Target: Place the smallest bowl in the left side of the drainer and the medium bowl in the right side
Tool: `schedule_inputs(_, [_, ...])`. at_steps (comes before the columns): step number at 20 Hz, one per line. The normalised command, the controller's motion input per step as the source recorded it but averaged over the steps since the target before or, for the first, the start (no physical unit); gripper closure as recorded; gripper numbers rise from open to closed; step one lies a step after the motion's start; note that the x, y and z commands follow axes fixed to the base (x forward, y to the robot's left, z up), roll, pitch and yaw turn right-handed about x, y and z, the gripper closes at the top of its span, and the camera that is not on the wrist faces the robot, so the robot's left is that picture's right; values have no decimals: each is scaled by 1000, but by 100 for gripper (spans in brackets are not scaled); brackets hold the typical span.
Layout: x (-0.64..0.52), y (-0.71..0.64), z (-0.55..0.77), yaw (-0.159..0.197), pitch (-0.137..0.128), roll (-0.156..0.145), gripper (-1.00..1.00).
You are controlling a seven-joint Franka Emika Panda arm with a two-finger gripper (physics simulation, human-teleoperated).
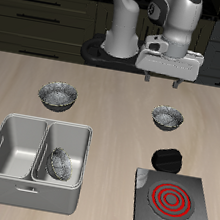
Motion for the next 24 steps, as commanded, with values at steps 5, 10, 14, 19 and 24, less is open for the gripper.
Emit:
schedule_inputs(5, [106, -31, -446, -7, 67, -11, -100])
schedule_inputs(10, [69, 86, -341, -1, 54, 19, -100])
schedule_inputs(14, [20, 43, -257, -1, 35, 10, -100])
schedule_inputs(19, [16, 0, -226, -15, 43, 21, -100])
schedule_inputs(24, [45, -23, -265, -29, 43, 0, -100])
